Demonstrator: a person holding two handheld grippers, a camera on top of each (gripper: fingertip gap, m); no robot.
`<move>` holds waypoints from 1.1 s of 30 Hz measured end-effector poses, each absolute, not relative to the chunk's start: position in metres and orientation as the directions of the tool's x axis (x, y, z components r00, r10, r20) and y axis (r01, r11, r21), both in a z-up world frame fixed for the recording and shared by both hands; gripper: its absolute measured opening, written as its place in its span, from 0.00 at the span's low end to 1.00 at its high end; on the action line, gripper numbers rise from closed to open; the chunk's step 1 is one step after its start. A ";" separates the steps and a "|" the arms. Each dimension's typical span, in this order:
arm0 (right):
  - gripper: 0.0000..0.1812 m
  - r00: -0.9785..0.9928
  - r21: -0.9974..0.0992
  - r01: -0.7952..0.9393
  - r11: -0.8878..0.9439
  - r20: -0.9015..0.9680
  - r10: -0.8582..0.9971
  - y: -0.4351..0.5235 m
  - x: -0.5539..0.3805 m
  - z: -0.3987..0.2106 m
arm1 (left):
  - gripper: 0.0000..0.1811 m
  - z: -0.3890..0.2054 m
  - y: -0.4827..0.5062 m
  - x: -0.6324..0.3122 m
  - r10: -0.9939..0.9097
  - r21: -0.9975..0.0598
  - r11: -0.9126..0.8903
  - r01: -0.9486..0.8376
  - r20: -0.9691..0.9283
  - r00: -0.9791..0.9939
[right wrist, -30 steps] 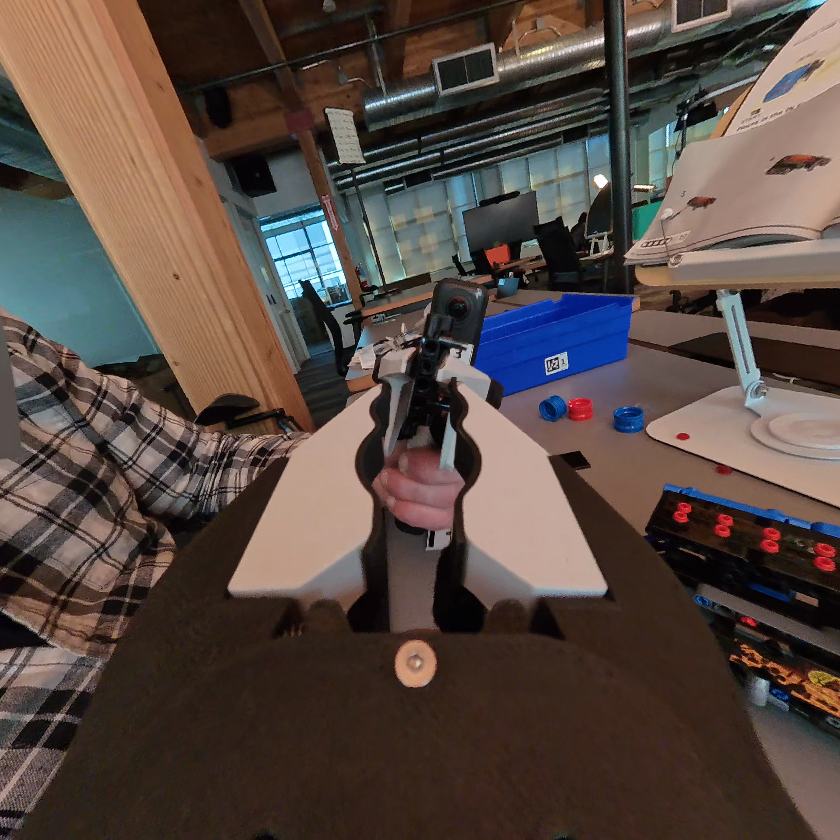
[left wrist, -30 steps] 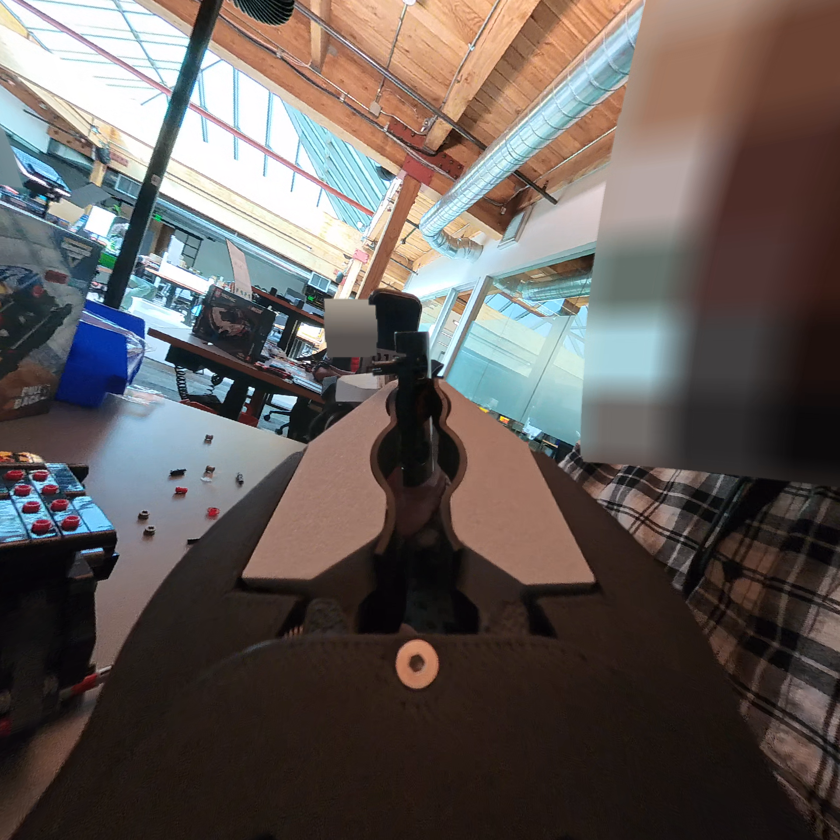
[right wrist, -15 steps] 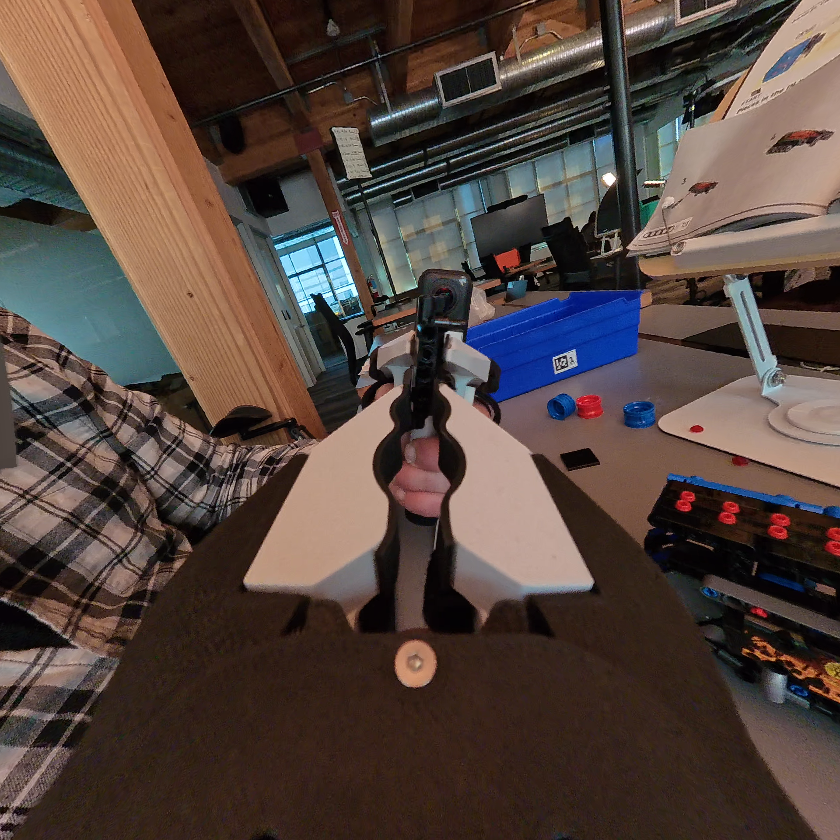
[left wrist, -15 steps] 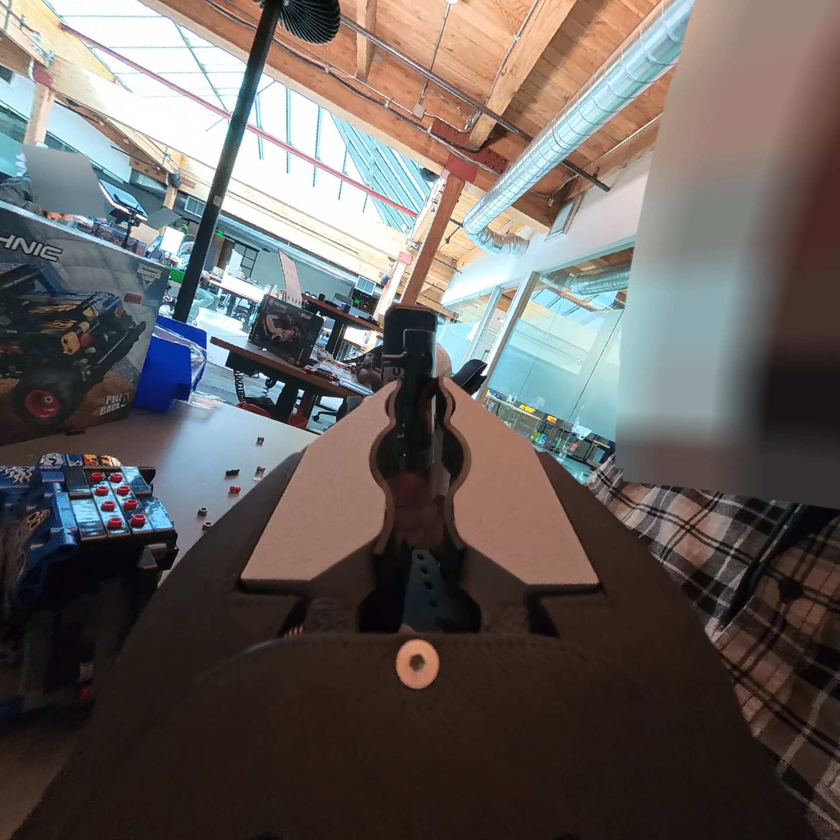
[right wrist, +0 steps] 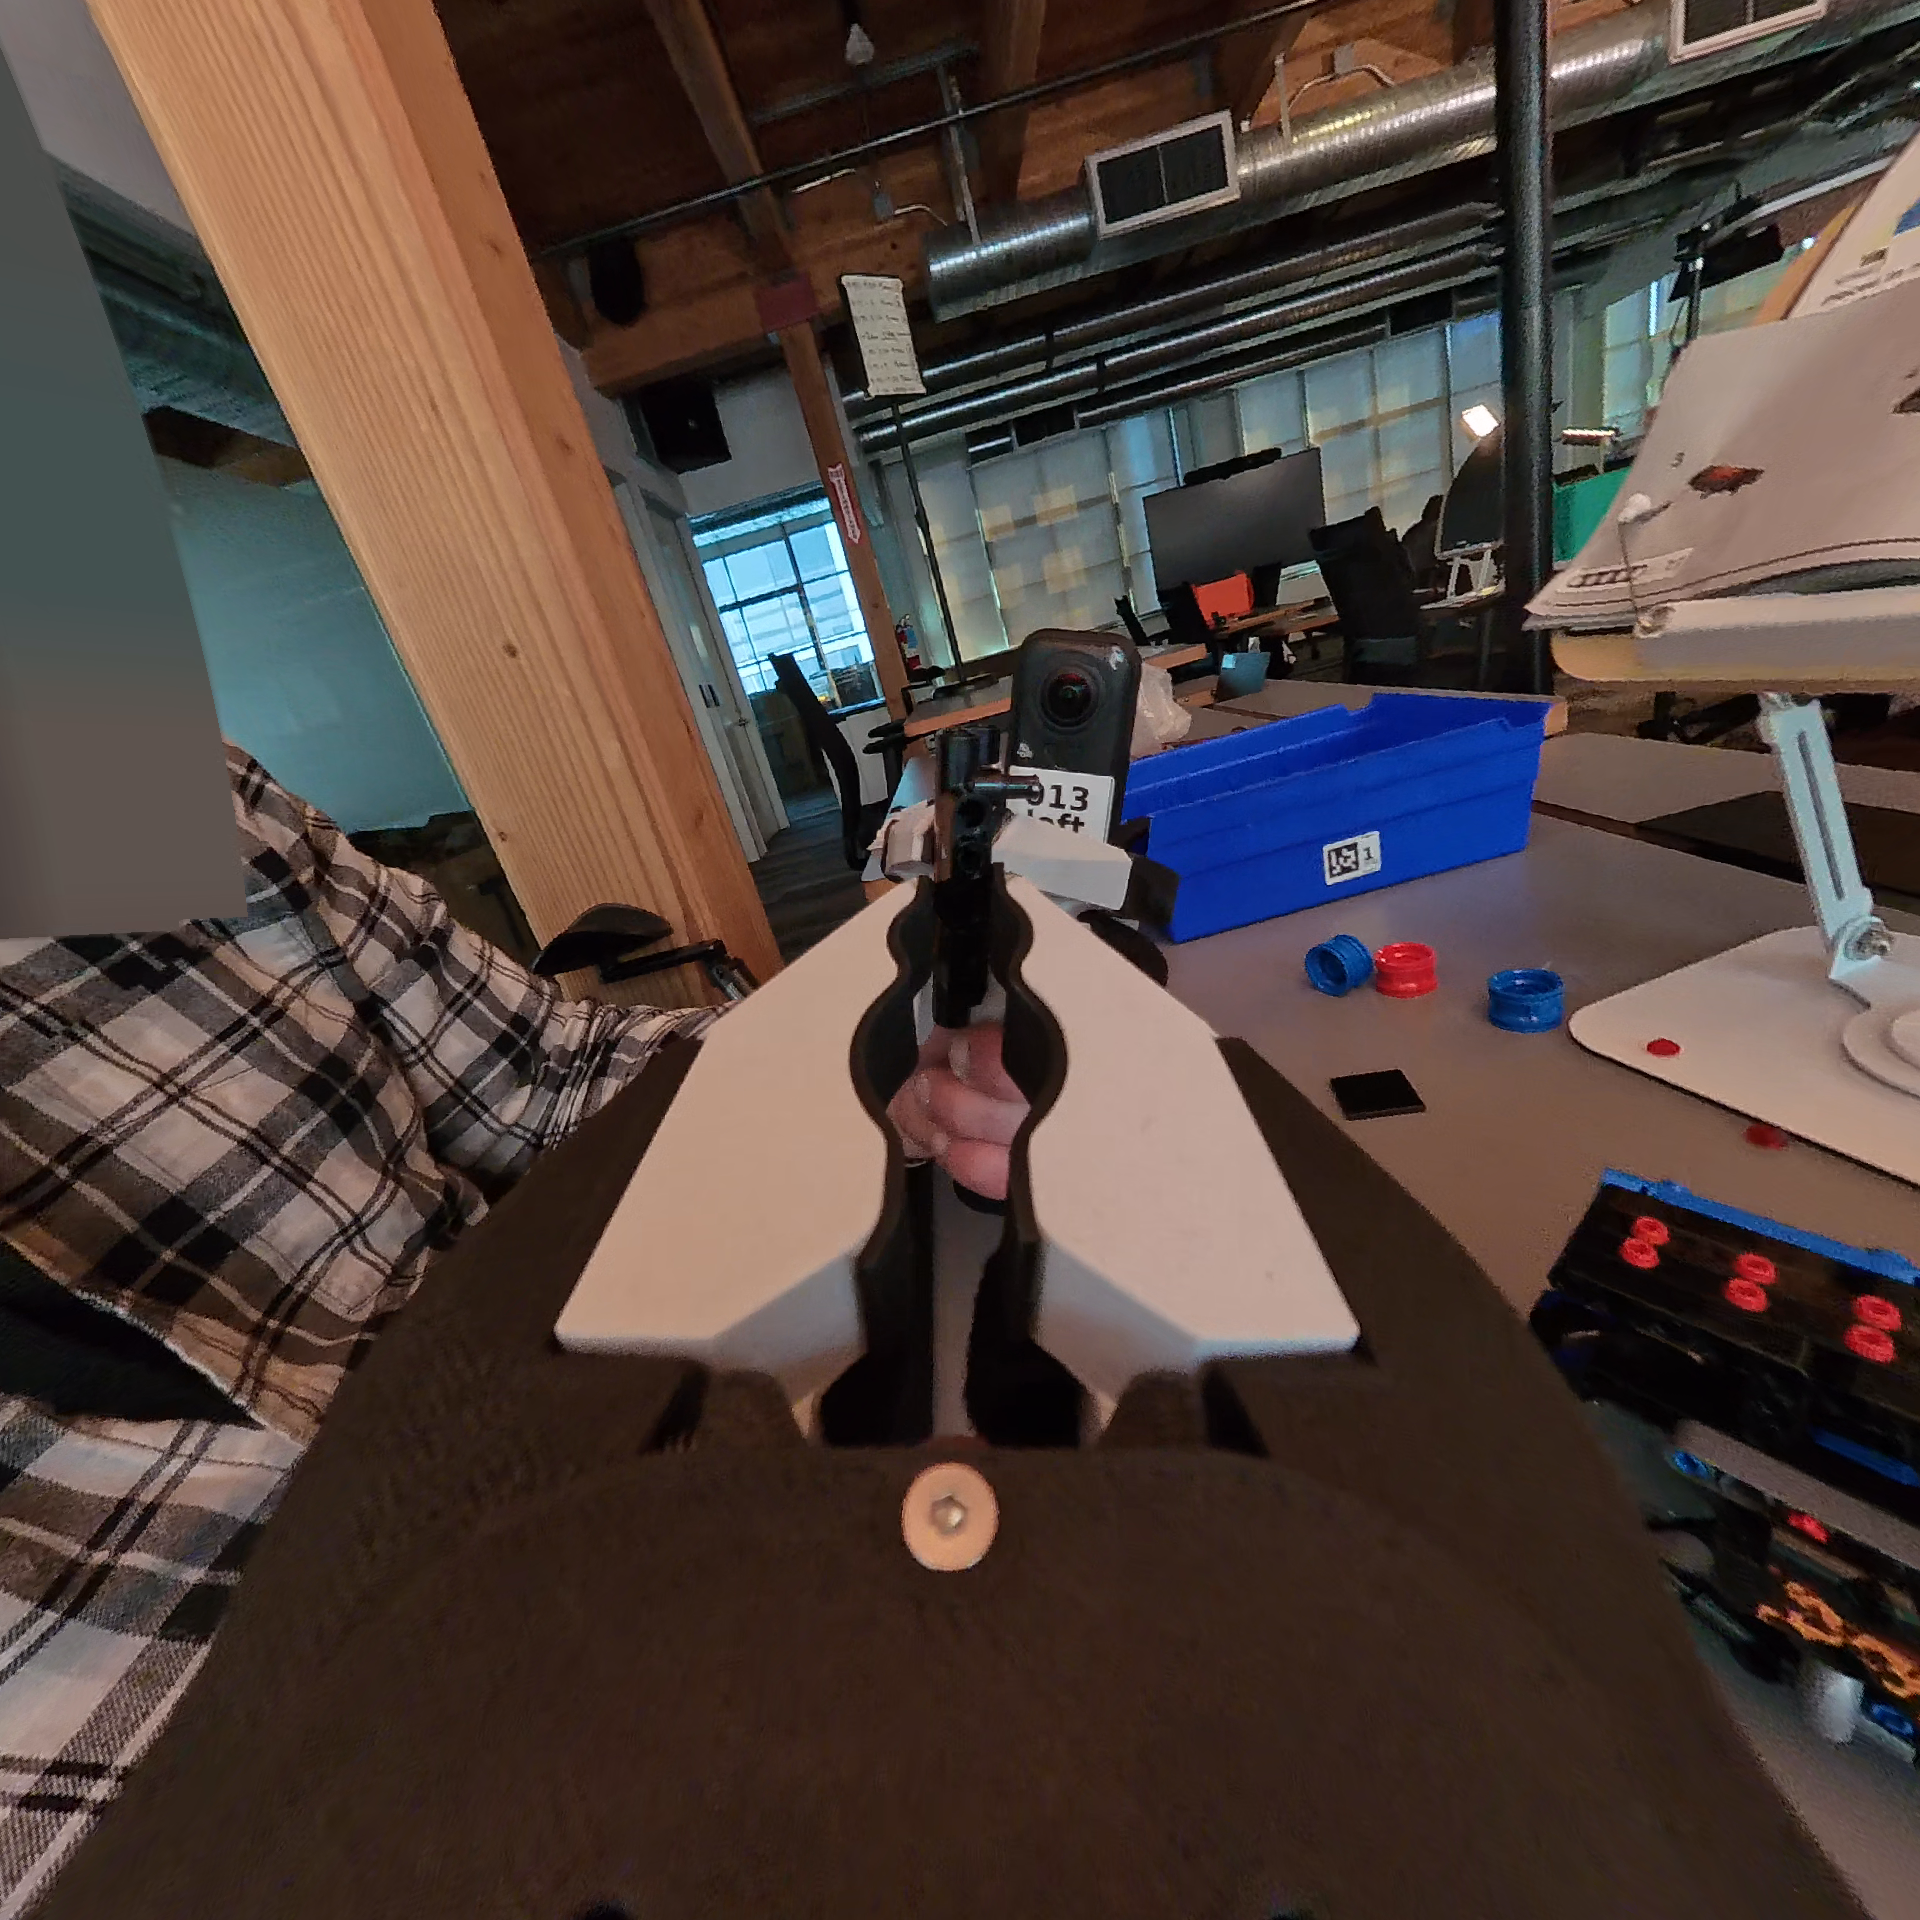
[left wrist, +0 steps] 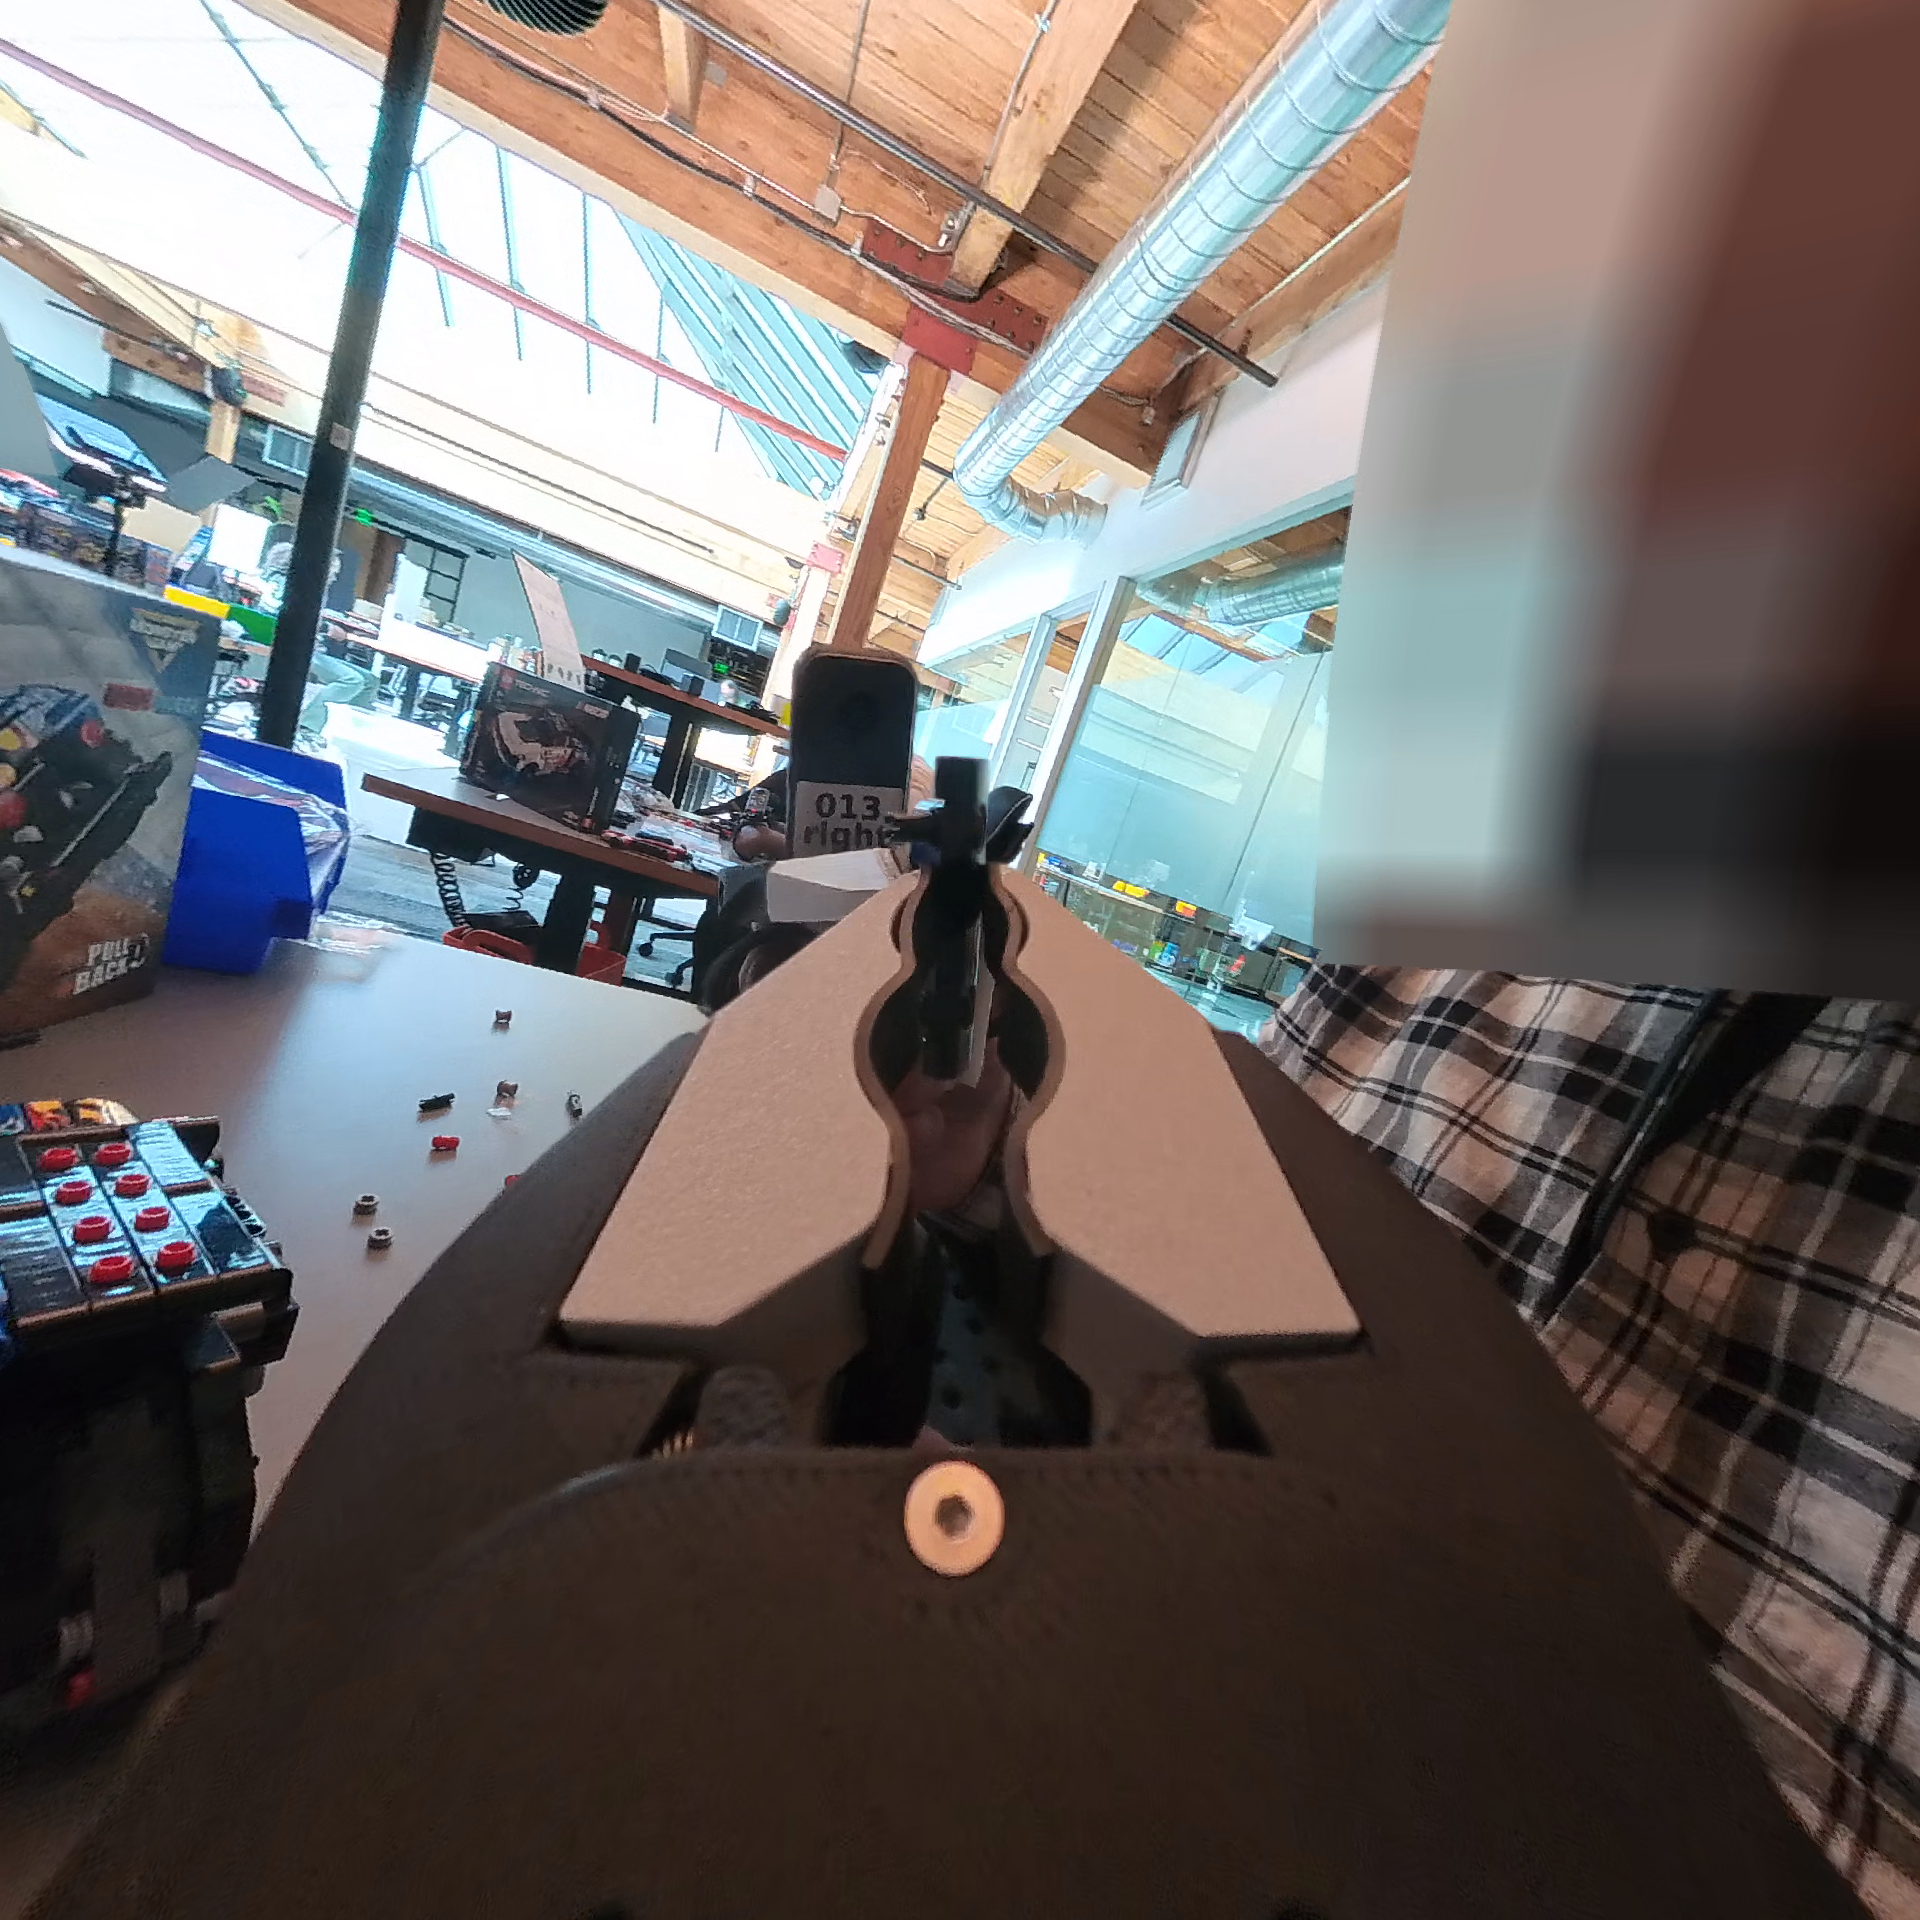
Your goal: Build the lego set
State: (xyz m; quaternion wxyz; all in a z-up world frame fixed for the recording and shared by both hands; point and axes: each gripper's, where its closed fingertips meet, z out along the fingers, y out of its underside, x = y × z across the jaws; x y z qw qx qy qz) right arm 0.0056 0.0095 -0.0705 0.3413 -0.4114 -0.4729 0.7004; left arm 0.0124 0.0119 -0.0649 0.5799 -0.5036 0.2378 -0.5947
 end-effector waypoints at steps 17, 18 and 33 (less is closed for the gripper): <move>0.03 -0.552 -0.884 -0.149 -0.444 -0.298 0.778 -0.003 0.005 -0.050 | 0.04 -0.053 -0.004 0.008 -0.950 -0.838 -0.239 0.491 0.307 0.062; 0.03 -0.547 -0.877 -0.149 -0.456 -0.311 0.777 -0.001 0.003 -0.051 | 0.04 -0.054 -0.002 0.006 -0.947 -0.834 -0.242 0.496 0.315 0.068; 0.03 -0.493 -0.827 -0.168 -0.536 -0.401 0.772 0.020 0.000 -0.062 | 0.06 -0.063 0.020 0.000 -0.904 -0.811 -0.266 0.521 0.398 0.157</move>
